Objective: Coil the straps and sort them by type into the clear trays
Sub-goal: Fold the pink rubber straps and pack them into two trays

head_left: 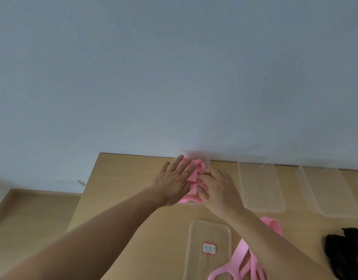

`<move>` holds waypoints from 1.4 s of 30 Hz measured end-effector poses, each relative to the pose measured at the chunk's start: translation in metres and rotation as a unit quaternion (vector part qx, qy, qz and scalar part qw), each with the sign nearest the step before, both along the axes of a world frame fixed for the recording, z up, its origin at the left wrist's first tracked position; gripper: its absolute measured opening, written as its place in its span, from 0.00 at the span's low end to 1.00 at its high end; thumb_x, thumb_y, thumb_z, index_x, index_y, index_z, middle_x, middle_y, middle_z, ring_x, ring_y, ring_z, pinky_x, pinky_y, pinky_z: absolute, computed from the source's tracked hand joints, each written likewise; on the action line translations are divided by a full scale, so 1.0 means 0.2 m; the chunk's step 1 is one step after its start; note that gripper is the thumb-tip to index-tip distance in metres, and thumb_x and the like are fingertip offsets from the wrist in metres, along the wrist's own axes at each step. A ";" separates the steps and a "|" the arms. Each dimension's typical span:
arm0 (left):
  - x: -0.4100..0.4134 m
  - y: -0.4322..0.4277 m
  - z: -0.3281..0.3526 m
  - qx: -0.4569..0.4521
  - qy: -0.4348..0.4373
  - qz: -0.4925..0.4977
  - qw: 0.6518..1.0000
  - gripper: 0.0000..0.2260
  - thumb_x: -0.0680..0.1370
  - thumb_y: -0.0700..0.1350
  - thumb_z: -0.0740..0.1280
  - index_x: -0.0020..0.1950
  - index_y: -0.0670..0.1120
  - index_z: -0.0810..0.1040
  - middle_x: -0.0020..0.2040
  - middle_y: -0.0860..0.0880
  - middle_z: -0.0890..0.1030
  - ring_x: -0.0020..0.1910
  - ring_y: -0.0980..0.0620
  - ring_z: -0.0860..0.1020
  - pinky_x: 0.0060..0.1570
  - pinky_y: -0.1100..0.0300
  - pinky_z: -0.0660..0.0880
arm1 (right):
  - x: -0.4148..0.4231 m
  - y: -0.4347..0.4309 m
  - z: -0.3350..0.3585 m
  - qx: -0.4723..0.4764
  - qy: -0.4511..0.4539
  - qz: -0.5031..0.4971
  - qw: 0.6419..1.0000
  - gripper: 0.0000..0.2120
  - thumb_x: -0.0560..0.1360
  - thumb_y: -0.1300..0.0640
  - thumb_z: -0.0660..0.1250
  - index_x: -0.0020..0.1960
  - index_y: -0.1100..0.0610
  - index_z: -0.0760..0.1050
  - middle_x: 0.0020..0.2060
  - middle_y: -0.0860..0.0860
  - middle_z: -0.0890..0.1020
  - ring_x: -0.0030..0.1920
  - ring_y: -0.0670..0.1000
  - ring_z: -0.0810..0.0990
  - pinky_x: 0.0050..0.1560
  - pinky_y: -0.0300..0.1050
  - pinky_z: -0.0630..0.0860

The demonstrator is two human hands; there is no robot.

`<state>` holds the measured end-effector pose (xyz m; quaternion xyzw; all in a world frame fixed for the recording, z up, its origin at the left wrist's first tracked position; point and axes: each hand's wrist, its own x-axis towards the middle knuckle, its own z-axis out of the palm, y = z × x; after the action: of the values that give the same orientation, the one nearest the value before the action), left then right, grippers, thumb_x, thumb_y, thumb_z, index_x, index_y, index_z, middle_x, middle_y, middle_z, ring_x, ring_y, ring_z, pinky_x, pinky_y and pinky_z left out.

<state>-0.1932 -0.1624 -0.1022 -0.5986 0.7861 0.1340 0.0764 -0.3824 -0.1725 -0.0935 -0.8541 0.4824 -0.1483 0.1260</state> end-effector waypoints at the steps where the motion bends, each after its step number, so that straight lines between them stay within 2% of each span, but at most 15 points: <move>1: 0.00 0.00 0.01 -0.006 0.003 0.005 1.000 0.26 0.85 0.56 0.45 0.80 0.53 0.39 0.81 0.52 0.41 0.80 0.50 0.37 0.77 0.48 0.45 | -0.01 0.00 0.00 0.005 -0.005 -0.004 1.000 0.10 0.73 0.55 0.70 0.53 0.55 0.82 0.52 0.51 0.80 0.53 0.56 0.76 0.56 0.53 0.74; 4: -0.01 0.03 0.04 -0.022 0.030 0.027 0.999 0.27 0.85 0.55 0.47 0.81 0.53 0.41 0.82 0.53 0.42 0.80 0.51 0.38 0.77 0.49 0.45 | -0.05 0.00 0.02 0.003 -0.036 -0.013 0.999 0.11 0.71 0.57 0.73 0.53 0.57 0.81 0.52 0.52 0.80 0.53 0.58 0.77 0.56 0.54 0.75; 8: -0.04 0.12 0.09 -0.049 0.083 0.064 0.993 0.26 0.84 0.53 0.51 0.81 0.50 0.50 0.82 0.52 0.47 0.80 0.51 0.43 0.77 0.52 0.47 | -0.06 0.06 0.06 -0.005 -0.071 -0.079 0.994 0.08 0.72 0.58 0.72 0.50 0.57 0.81 0.48 0.52 0.80 0.49 0.57 0.78 0.48 0.51 0.77; 12: -0.09 0.27 0.13 -0.094 0.131 0.051 0.986 0.22 0.82 0.48 0.57 0.77 0.47 0.64 0.79 0.49 0.60 0.79 0.49 0.53 0.76 0.52 0.54 | -0.10 0.19 0.06 0.049 -0.083 -0.172 0.980 0.03 0.74 0.57 0.68 0.47 0.57 0.77 0.46 0.50 0.77 0.47 0.53 0.76 0.42 0.44 0.71; 15: -0.12 0.39 0.13 -0.106 0.161 0.033 0.981 0.20 0.80 0.44 0.61 0.73 0.48 0.71 0.75 0.50 0.67 0.77 0.48 0.60 0.72 0.54 0.60 | -0.14 0.29 0.02 0.116 -0.031 -0.183 0.976 0.03 0.75 0.57 0.66 0.47 0.57 0.74 0.48 0.51 0.76 0.50 0.54 0.76 0.46 0.46 0.71; 18: -0.10 0.53 0.10 -0.099 0.151 0.007 0.983 0.19 0.79 0.44 0.60 0.70 0.48 0.74 0.72 0.52 0.71 0.73 0.49 0.65 0.68 0.56 0.63 | -0.15 0.40 -0.03 0.210 0.053 -0.184 0.959 0.12 0.75 0.53 0.64 0.56 0.57 0.72 0.56 0.53 0.75 0.58 0.56 0.73 0.56 0.49 0.71; 23: -0.02 0.71 0.01 -0.047 0.168 0.023 0.984 0.17 0.80 0.44 0.61 0.68 0.49 0.76 0.67 0.52 0.75 0.68 0.50 0.69 0.65 0.59 0.66 | -0.14 0.57 -0.07 0.243 0.155 -0.199 0.937 0.34 0.65 0.37 0.70 0.64 0.53 0.67 0.60 0.53 0.70 0.59 0.55 0.70 0.55 0.48 0.69; 26: 0.01 0.77 -0.03 0.004 0.185 0.074 0.980 0.17 0.80 0.46 0.60 0.69 0.50 0.75 0.67 0.53 0.74 0.66 0.52 0.70 0.62 0.60 0.67 | -0.11 0.61 -0.08 0.229 0.217 -0.200 0.928 0.42 0.58 0.34 0.74 0.63 0.53 0.66 0.59 0.54 0.69 0.58 0.55 0.70 0.55 0.47 0.70; 31: 0.03 0.78 -0.07 0.080 0.216 0.143 0.963 0.19 0.79 0.47 0.62 0.71 0.48 0.73 0.66 0.49 0.76 0.63 0.49 0.75 0.63 0.55 0.71 | -0.08 0.60 -0.11 0.243 0.213 -0.239 0.915 0.46 0.52 0.32 0.78 0.59 0.55 0.66 0.57 0.55 0.68 0.56 0.56 0.71 0.51 0.49 0.73; 33: 0.02 0.77 -0.07 0.106 0.232 0.169 0.952 0.21 0.78 0.48 0.62 0.71 0.47 0.71 0.66 0.48 0.76 0.61 0.48 0.76 0.62 0.54 0.72 | -0.08 0.58 -0.12 0.216 0.188 -0.258 0.923 0.42 0.54 0.35 0.78 0.59 0.55 0.67 0.56 0.54 0.67 0.56 0.55 0.70 0.50 0.48 0.72; 35: 0.02 0.78 -0.08 0.131 0.253 0.195 0.938 0.22 0.78 0.48 0.63 0.72 0.46 0.70 0.66 0.48 0.76 0.61 0.47 0.76 0.61 0.54 0.73 | -0.07 0.56 -0.13 0.177 0.105 -0.246 0.947 0.34 0.60 0.42 0.78 0.59 0.55 0.70 0.55 0.52 0.66 0.56 0.55 0.69 0.50 0.49 0.73; 37: 0.03 0.77 -0.08 0.150 0.276 0.217 0.924 0.23 0.79 0.50 0.63 0.73 0.46 0.68 0.66 0.49 0.76 0.61 0.47 0.76 0.60 0.55 0.73 | -0.07 0.55 -0.12 0.164 0.011 -0.224 0.961 0.23 0.66 0.46 0.74 0.56 0.51 0.71 0.53 0.48 0.67 0.52 0.53 0.73 0.47 0.49 0.74; 39: 0.04 0.77 -0.06 0.165 0.309 0.238 0.906 0.23 0.80 0.51 0.63 0.74 0.46 0.67 0.62 0.50 0.77 0.58 0.48 0.77 0.54 0.59 0.74 | -0.05 0.56 -0.08 0.189 -0.082 -0.221 0.953 0.13 0.70 0.51 0.72 0.50 0.44 0.70 0.51 0.43 0.73 0.46 0.48 0.77 0.44 0.47 0.76; 42: 0.07 0.75 0.00 0.187 0.364 0.272 0.871 0.18 0.81 0.50 0.63 0.69 0.45 0.72 0.52 0.51 0.79 0.49 0.52 0.76 0.44 0.62 0.70 | -0.02 0.58 -0.02 0.239 -0.258 -0.235 0.906 0.14 0.71 0.62 0.72 0.45 0.44 0.74 0.42 0.44 0.82 0.38 0.43 0.81 0.37 0.36 0.75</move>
<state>-0.1797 -0.0132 -0.1028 -0.6720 0.5247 0.5022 -0.1444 -0.3860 -0.0572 -0.0972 -0.5927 0.6404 -0.2690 0.4077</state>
